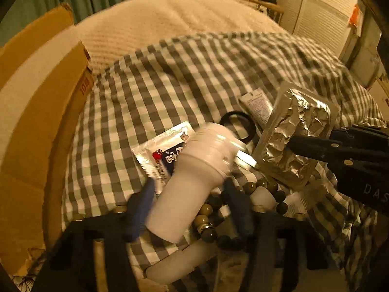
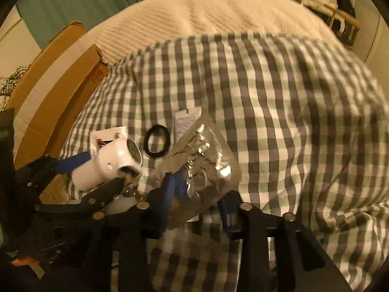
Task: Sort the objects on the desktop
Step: 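Grasp the white bottle with the left gripper while the right grasps the blister pack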
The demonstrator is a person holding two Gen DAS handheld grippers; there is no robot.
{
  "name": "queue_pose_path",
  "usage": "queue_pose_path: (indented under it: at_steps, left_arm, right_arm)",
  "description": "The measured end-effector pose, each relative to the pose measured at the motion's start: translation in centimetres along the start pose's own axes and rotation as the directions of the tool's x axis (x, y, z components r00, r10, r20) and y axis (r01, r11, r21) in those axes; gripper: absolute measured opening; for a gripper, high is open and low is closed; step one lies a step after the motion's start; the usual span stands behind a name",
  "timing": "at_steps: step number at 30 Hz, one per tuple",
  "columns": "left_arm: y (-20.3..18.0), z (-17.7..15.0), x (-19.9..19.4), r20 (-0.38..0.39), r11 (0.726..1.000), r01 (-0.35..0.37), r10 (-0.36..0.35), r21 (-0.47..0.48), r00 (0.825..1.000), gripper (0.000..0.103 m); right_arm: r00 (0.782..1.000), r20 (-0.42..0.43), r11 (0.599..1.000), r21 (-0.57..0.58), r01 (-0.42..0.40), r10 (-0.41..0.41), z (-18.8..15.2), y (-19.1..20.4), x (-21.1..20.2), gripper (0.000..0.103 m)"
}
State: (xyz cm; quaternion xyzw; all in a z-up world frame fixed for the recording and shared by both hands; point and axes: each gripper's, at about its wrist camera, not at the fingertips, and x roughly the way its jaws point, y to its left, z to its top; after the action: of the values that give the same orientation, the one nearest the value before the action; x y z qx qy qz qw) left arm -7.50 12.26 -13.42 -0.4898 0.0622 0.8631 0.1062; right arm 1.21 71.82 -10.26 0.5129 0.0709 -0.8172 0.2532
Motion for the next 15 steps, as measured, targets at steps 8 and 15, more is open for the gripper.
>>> queue_pose_path:
  at_steps: [8,15]
  left_arm:
    - [0.2,-1.8,-1.9,0.047,1.0,0.006,-0.006,-0.003,0.999,0.035]
    - [2.2,-1.1,-2.2,0.047,0.994,0.046,-0.042,-0.098,0.998,0.033]
  right_arm:
    - [0.995,0.099,0.998,-0.045,0.032,-0.028,-0.7,2.8,-2.5,0.008]
    - [0.993,0.117,1.0,-0.024,0.014,-0.011,-2.1,2.4,-4.2,0.007]
